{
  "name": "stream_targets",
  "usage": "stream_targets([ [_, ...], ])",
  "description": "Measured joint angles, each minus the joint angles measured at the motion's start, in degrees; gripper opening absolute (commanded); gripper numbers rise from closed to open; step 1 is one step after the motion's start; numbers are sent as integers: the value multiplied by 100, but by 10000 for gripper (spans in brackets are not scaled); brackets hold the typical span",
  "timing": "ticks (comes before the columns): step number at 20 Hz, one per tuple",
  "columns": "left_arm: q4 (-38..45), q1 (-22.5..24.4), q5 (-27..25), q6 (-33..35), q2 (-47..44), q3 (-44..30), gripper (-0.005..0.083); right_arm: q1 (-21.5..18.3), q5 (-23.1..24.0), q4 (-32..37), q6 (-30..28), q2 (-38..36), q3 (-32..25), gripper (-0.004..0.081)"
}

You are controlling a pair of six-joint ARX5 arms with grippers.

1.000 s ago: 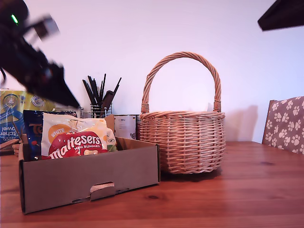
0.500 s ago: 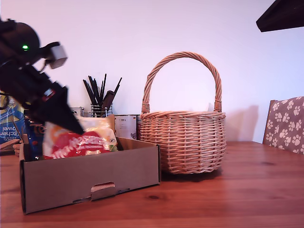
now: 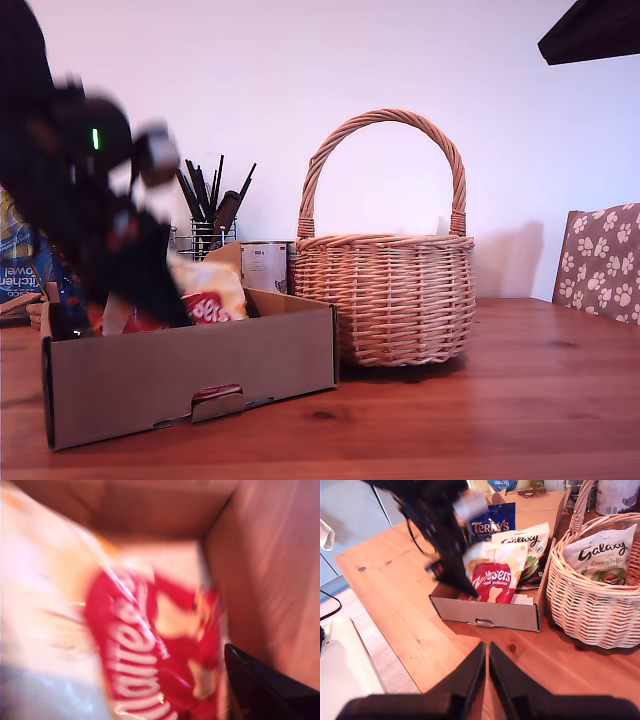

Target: Move the bags of Easter eggs from the cardboard box on the left into the woven basket on the right side.

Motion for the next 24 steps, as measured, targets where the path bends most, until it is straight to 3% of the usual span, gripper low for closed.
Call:
stream_targets([
  [3, 103, -31, 15, -7, 195, 2, 424, 0, 2, 0, 0, 0, 0, -13],
  [6, 157, -42, 15, -7, 195, 2, 114, 0, 0, 0, 0, 0, 0, -13],
  [8, 170, -42, 31, -9, 192, 20, 21, 0, 0, 0, 0, 0, 0, -13],
  [17, -426, -44, -66, -15, -164, 262, 21, 0, 0, 0, 0, 0, 0, -13],
  [24, -448, -114, -68, -155, -1517, 535, 21, -2, 138, 4, 120, 0, 0, -13],
])
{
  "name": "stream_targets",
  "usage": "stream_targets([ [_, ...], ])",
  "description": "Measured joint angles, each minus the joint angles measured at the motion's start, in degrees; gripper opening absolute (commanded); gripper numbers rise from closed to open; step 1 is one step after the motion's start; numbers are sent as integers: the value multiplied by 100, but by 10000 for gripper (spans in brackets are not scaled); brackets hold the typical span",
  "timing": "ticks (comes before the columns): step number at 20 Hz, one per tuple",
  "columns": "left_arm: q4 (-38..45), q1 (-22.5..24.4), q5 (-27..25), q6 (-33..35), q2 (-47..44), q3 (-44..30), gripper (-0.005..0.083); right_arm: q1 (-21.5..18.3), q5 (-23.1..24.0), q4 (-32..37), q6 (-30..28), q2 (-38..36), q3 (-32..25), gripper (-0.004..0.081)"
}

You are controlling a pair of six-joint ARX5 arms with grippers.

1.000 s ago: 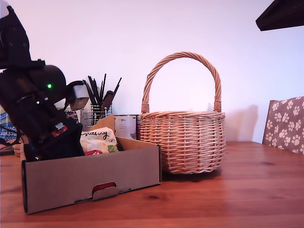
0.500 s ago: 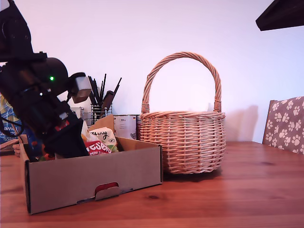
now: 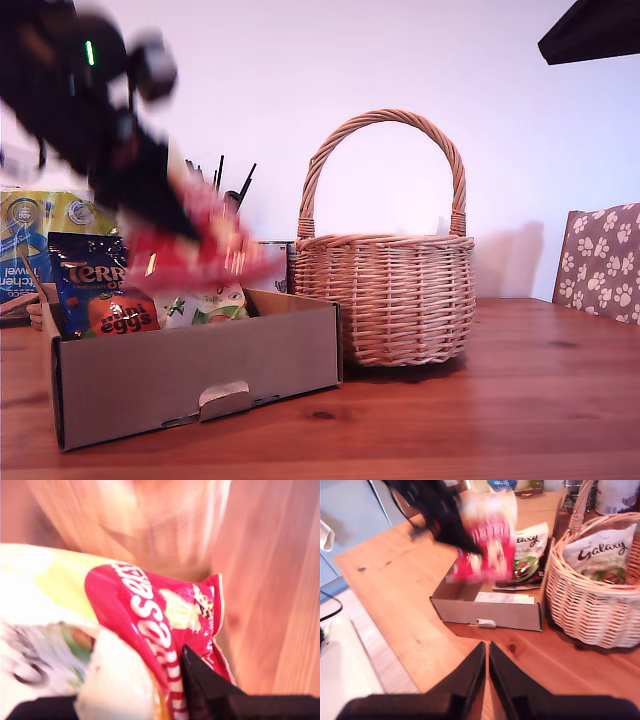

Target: Move the bags of Easter eggs from the cardboard box on the left into the woven basket on the right side.

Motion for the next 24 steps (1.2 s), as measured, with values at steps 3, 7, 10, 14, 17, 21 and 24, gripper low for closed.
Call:
stream_targets([
  [3, -4, -225, 162, -181, -153, 0, 21, -81, 282, -2, 28, 0, 0, -13],
  [7, 229, -713, 245, -468, -151, -2, 21, -271, 595, -2, 116, -7, 0, -13],
  [10, 817, -1058, 256, -721, -151, -2, 20, -404, 723, -7, 155, -48, 0, -13],
  [14, 1659, -1333, 212, -1069, -151, -2, 18, -511, 723, -15, 155, -55, 0, -13],
  [17, 2444, -1504, 68, -1165, -149, -2, -16, -533, 723, -15, 155, -55, 0, -13],
  [21, 3727, -1740, -516, -1224, 70, -2, -16, -533, 723, -13, 155, -55, 0, -13],
  [24, 4424, -1843, -839, -1327, 579, -2, -16, -533, 723, -13, 155, -55, 0, -13],
])
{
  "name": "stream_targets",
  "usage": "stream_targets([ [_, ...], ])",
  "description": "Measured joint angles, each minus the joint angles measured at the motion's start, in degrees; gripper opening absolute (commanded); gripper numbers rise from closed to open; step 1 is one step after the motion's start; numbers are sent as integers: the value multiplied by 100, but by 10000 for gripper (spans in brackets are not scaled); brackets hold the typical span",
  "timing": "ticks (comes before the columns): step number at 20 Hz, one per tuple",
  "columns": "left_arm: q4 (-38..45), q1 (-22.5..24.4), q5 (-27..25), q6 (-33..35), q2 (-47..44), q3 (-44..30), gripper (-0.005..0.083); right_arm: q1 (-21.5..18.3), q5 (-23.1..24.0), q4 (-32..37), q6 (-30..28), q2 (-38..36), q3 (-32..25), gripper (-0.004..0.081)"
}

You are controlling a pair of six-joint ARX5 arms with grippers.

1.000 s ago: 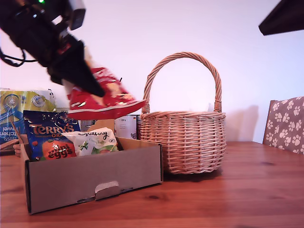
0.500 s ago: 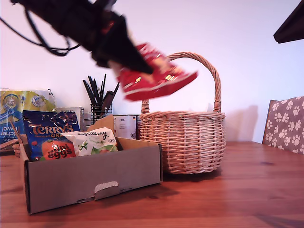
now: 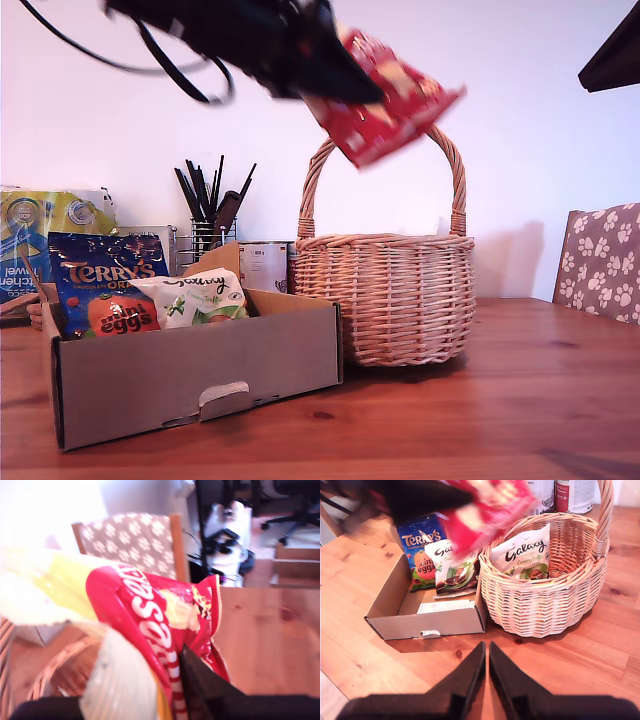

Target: Move the bags of Easter eggs from the cardboard box on the left into the woven basket on the right side.

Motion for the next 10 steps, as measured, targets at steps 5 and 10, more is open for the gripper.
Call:
stream_targets([
  [5, 944, -129, -1012, -13, 695, 0, -16, 0, -4, 0, 17, 0, 0, -13],
  [10, 1075, -151, -1314, -72, 1008, 219, -11, 0, -33, 0, 20, 0, 0, -13],
])
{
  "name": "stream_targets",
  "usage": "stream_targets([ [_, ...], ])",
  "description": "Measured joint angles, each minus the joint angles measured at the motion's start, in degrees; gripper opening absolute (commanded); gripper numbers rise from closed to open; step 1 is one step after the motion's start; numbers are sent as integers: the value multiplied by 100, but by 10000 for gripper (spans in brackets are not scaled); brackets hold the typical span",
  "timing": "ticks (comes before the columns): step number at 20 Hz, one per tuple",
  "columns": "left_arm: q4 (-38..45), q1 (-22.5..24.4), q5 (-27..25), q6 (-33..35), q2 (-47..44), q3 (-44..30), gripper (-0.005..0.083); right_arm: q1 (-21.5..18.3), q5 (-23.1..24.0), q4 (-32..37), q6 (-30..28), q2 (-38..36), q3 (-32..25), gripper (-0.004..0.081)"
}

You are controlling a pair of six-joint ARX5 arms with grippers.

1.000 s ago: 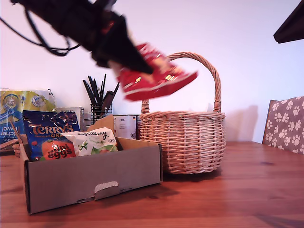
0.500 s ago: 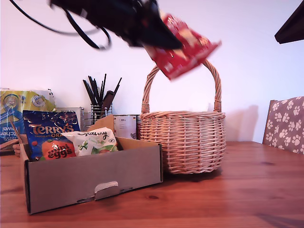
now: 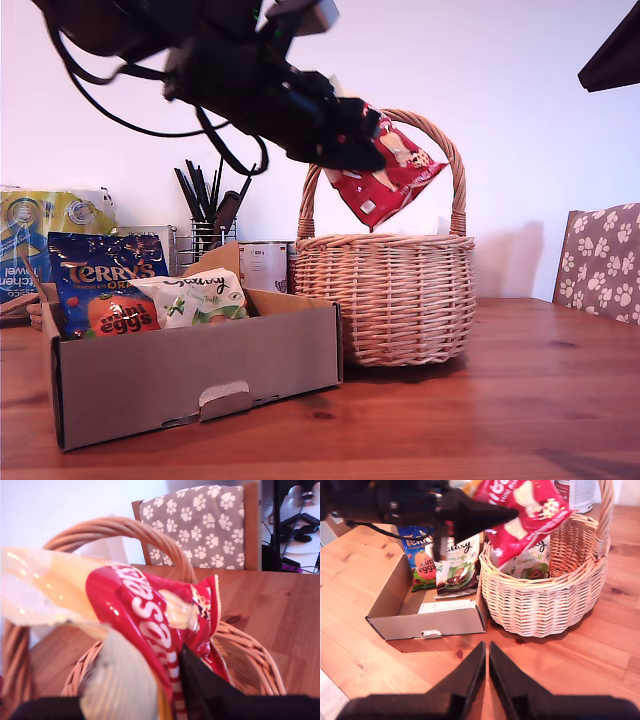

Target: Move the bags of Easter eggs from the cardboard box on the left into the woven basket on the right side.

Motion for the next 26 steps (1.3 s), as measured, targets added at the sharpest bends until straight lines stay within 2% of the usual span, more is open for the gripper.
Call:
stream_targets([
  [4, 39, -96, -280, -81, 376, 164, 7, 0, -116, 0, 2, 0, 0, -13],
  [5, 42, -118, -321, -81, 433, 164, 63, 0, -149, 0, 4, 0, 0, -13],
  [7, 33, -120, -350, -81, 481, 164, 242, 0, -240, -2, 4, 0, 0, -13],
  [8, 44, -120, -350, -85, 481, 166, 293, 0, -267, 0, 4, 0, 0, -13],
  [14, 98, -120, -365, -85, 481, 232, 307, 0, -402, 4, 4, 0, 0, -13],
  [16, 81, -118, -520, -85, 481, 323, 307, 0, -446, 7, 4, 0, 0, -13],
  [20, -310, -120, -721, -87, 479, 752, 275, 0, -446, 7, 4, 0, 0, -13],
  [22, -966, -125, -726, -87, 428, 957, 146, 0, -446, 9, 4, 0, 0, -13],
  [24, -1799, -142, -691, -87, 238, 986, -26, 0, -446, 9, 4, 0, 0, -13],
  [26, -2776, -149, -599, -87, -122, 970, -21, 0, -446, 11, 4, 0, 0, -13],
])
